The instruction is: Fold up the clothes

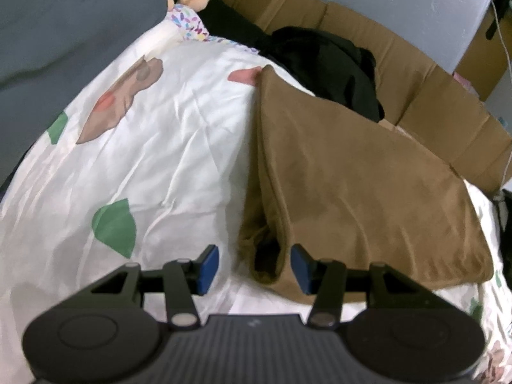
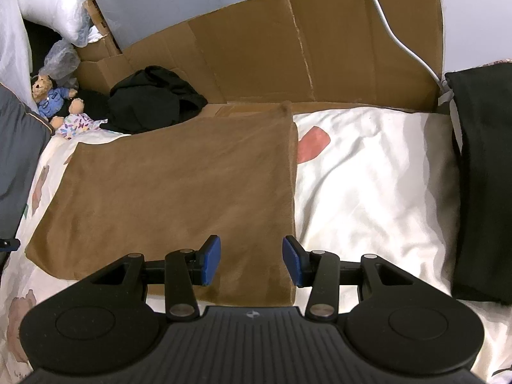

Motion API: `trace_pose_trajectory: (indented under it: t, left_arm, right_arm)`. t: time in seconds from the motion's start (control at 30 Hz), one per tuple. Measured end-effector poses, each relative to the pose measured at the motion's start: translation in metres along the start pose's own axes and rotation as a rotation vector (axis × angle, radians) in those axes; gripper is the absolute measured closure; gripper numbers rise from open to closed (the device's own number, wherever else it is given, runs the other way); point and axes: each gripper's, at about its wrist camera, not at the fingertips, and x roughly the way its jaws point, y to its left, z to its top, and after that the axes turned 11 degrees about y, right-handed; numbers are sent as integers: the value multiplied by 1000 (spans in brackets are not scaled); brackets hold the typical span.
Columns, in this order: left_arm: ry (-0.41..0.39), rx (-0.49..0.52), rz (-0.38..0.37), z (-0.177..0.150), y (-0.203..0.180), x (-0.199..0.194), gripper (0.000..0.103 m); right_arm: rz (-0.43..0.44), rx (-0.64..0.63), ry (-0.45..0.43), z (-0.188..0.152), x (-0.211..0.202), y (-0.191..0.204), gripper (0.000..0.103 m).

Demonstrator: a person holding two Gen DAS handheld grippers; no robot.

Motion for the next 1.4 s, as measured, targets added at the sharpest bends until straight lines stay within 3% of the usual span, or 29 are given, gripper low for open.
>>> trace_pose_trajectory:
  t: [0.27,0.63,0.73,0.97,1.1,1.17,1.27,1.4]
  left_arm:
    - [39,26,-9,-8,-3,13,50]
    - [-7,145,-30,-11,-23,9,46]
    - [-5,138,-59,-10,-25,14,44]
    - [6,134,-43,-9,-29,27,45]
    - [6,140,-49,-7,-31,30,55]
    - [11,144,-52,-6,-32,31,65]
    - [35,133,-30,-1,-32,36,96]
    - [-8,69,-2,4,-22,31,100]
  right_arm:
    - [-3,12,54,-14,18,-6,55]
    - [-30,45,66,-22,23,-16,56]
    - [-21,57,68,-21,24,-18,55]
    - [-1,76,77,-20,30,-20,56]
    - [13,90,64,-17,30,-23,62]
    - [21,102,61,-15,30,-27,77]
    - [25,108,58,-13,30,-32,96]
    - [21,102,50,-12,27,-35,100]
